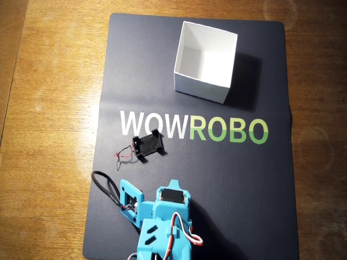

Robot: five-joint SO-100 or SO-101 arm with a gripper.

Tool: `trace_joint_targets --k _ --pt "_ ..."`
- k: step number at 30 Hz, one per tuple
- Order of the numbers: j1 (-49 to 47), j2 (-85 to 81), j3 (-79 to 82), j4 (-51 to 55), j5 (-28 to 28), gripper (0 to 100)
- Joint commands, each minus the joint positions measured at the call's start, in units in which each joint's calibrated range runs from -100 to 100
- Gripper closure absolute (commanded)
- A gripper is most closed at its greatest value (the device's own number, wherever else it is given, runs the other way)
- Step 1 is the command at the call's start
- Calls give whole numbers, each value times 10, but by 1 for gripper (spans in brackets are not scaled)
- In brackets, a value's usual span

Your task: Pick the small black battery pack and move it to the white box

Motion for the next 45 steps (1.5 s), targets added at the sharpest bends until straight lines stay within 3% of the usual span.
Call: trace_joint_targets --k 1,45 --pt "4 -4 -2 4 0 100" --pt "-5 -4 -2 3 -1 100"
